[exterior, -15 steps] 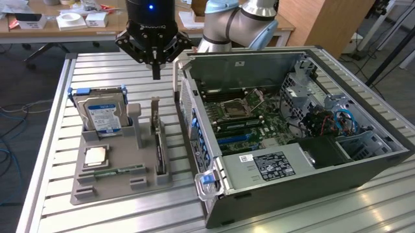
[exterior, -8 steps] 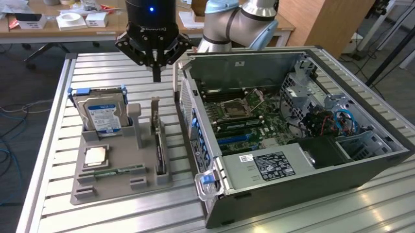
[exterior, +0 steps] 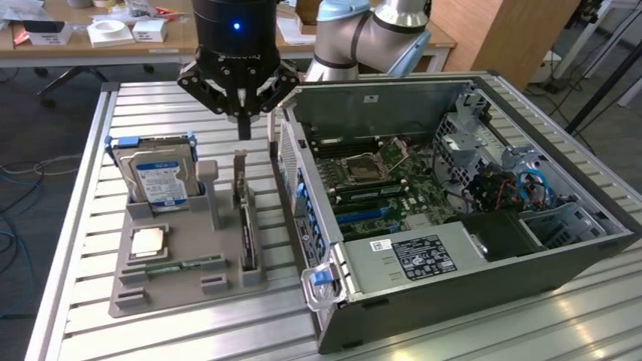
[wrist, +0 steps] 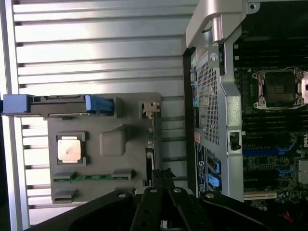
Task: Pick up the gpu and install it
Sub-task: 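Reach for the gpu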
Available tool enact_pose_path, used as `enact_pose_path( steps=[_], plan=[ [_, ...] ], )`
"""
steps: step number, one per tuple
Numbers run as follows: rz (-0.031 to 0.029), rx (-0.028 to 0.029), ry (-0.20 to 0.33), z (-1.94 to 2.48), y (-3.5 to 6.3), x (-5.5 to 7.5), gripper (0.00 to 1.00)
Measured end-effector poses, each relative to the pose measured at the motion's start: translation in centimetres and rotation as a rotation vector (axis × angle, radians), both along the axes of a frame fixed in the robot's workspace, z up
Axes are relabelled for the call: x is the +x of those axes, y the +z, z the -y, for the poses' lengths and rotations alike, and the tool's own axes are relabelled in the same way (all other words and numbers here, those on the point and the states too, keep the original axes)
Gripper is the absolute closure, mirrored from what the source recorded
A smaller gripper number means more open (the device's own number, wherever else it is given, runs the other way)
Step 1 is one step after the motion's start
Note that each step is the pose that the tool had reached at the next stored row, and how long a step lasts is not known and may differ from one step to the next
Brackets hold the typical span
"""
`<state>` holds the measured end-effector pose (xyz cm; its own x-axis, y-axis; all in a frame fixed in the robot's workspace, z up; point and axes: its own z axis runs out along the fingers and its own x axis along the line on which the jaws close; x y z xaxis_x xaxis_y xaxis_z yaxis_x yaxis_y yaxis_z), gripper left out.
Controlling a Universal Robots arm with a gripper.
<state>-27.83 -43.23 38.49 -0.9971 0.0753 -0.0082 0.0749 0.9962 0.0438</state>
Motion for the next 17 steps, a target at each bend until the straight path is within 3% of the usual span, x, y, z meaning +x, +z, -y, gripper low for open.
enact_pose_path(
  steps=[8, 17],
  plan=[
    [-0.0001, -0.0001, 0.0, 1.79, 0.01, -0.1, 0.9],
    [-0.0001, -0.0001, 0.0, 1.86, 0.0, -0.3, 0.9]
  ],
)
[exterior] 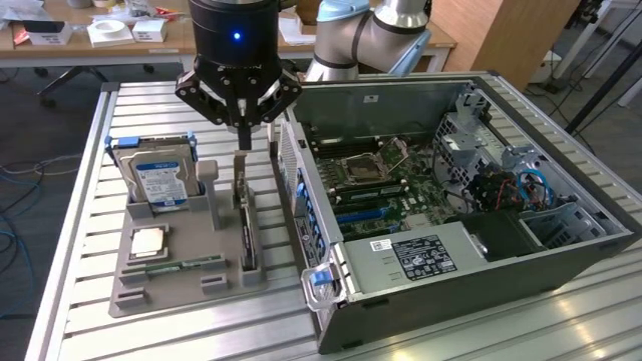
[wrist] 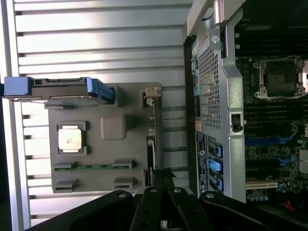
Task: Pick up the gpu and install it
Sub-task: 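Reach for the gpu, then pick up the gpu and move the gpu toward the slot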
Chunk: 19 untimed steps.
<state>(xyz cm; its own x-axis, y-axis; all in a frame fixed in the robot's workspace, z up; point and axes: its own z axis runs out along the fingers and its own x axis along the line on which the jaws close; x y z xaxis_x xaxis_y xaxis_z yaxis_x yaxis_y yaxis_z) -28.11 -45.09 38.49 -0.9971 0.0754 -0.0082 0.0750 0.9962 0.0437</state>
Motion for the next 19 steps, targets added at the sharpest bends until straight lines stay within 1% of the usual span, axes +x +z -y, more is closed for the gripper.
enact_pose_path(
  steps=[16, 18, 19],
  plan=[
    [0.0, 0.0002, 0.0, 0.0, -0.01, -0.13, 0.9],
    [0.0, 0.0003, 0.0, -0.01, -0.01, -0.13, 0.89],
    [0.0, 0.0002, 0.0, 0.0, -0.01, -0.13, 0.84]
  ],
)
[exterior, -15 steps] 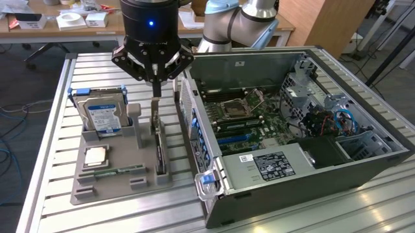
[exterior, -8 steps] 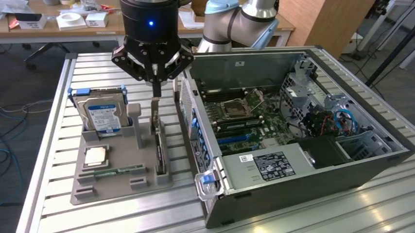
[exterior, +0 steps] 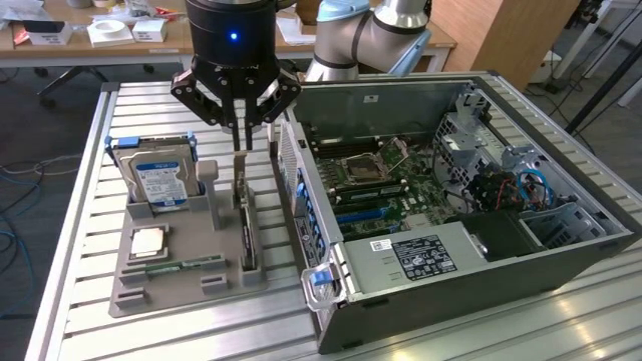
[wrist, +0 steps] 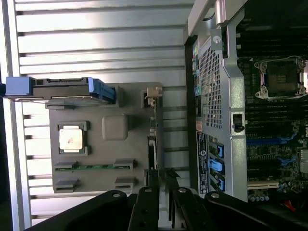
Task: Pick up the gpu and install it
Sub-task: 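Pick up the gpu and move the gpu toward the slot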
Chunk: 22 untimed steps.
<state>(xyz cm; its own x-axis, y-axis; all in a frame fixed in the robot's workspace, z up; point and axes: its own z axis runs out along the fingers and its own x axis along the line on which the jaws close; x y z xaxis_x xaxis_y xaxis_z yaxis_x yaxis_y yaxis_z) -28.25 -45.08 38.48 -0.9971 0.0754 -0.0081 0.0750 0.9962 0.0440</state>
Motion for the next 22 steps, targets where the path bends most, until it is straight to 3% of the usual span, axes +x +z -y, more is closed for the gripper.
enact_pose_path(
  steps=[1, 5, 9, 22],
  plan=[
    [0.0, 0.0, 0.0, 0.0, 0.0, 0.0, 0.84],
    [0.0, 0.0, 0.0, 0.0, 0.0, 0.0, 0.64],
    [0.0002, 0.0002, 0.0, 0.0, -0.09, 0.0, 0.64],
    [-0.0039, 0.0, 0.0, 0.0, -2.38, 0.0, 0.64]
  ],
)
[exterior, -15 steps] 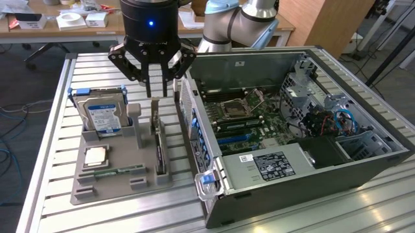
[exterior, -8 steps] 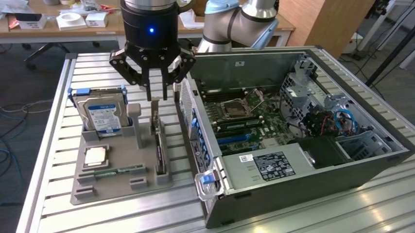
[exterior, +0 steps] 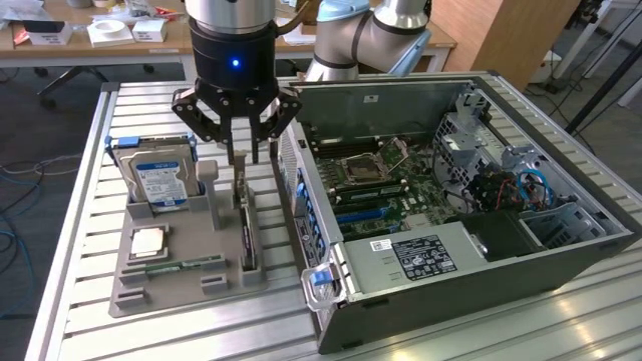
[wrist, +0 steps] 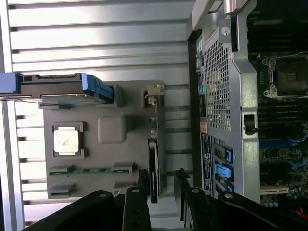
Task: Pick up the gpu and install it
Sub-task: 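Pick up the gpu and move the gpu toward the slot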
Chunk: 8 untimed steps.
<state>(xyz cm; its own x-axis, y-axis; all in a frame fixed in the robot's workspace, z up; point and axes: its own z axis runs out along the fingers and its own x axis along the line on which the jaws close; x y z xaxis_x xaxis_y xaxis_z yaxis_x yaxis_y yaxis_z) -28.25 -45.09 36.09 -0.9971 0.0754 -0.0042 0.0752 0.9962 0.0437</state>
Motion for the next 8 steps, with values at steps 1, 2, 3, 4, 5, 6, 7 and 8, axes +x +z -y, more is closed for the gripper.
enact_pose_path(
  steps=[1, 2, 3, 4, 5, 6, 7, 8],
  plan=[
    [-0.0006, 0.0, 0.0, 0.0, -0.17, 0.0, 0.64],
    [-0.0013, 0.0, 0.0, 0.0, -0.34, 0.0, 0.64],
    [-0.0019, 0.0002, 0.0, 0.0, -0.54, 0.0, 0.64],
    [-0.0029, 0.0, 0.0, 0.0, -0.7, 0.0, 0.64],
    [-0.0039, 0.0, 0.0, 0.0, -0.87, 0.0, 0.64],
    [-0.0049, 0.0, 0.0, 0.0, -1.04, 0.0, 0.64],
    [-0.006, 0.0, 0.0, 0.0, -1.22, 0.0, 0.64],
    [-0.007, 0.0, 0.0, 0.0, -1.4, 0.0, 0.64]
  ],
)
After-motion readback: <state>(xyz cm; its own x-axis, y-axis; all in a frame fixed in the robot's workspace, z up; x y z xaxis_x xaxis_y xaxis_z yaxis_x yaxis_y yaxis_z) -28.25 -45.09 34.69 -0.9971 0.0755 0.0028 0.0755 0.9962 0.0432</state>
